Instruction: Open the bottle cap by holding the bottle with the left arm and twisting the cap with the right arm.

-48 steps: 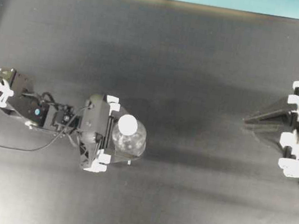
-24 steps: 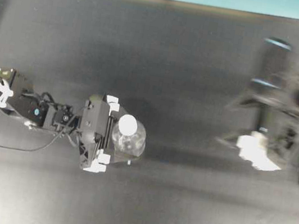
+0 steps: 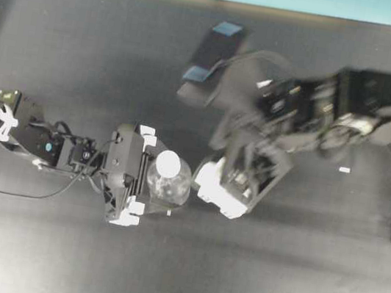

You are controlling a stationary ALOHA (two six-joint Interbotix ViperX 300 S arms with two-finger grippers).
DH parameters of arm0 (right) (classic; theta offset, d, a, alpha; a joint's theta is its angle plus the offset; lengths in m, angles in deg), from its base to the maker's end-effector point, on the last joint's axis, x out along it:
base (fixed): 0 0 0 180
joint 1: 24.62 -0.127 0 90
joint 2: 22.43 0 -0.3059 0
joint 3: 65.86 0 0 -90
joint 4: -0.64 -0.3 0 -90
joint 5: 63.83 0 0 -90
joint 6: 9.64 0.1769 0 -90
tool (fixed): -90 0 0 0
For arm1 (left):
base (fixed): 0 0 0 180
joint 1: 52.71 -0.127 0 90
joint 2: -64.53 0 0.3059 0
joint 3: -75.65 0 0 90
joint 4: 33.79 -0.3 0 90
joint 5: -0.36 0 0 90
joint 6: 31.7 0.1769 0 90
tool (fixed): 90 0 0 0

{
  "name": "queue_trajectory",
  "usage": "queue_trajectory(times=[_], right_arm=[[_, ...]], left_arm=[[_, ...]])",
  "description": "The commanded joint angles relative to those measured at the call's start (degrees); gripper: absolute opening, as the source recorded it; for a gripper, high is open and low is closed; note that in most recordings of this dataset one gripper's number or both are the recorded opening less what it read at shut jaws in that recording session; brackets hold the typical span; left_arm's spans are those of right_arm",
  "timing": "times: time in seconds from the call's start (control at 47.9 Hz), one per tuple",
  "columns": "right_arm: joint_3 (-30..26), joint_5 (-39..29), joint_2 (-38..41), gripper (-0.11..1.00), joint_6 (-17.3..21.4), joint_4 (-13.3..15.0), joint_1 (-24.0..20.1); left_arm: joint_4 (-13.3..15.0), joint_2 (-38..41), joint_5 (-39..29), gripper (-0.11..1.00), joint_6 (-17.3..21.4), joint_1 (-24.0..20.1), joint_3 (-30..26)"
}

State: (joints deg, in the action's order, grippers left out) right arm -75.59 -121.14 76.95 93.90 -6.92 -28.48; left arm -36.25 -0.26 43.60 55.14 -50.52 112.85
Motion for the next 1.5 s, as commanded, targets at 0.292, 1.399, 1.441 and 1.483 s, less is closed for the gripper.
queue_trajectory(times=[0.292,1.399,1.441,1.483], right_arm=[[-5.8,-0.6,5.7,0.8,-12.8,-0.5,-0.3],[-10.8,-7.7,13.1,0.35,-13.4,-0.5,1.6],[-11.2,-7.6,13.3,0.35,-13.9,-0.5,1.6],[-11.6,-7.6,13.4,0.35,-14.4,-0.5,1.6]], left_arm=[[-0.2,-0.1,0.1,0.8,-0.2,0.7,-0.5],[-0.1,0.0,0.1,0.8,-0.2,1.0,-0.5],[-0.2,-0.1,0.1,0.8,-0.2,1.0,-0.5],[-0.2,0.0,0.1,0.8,-0.2,1.0,-0.5]])
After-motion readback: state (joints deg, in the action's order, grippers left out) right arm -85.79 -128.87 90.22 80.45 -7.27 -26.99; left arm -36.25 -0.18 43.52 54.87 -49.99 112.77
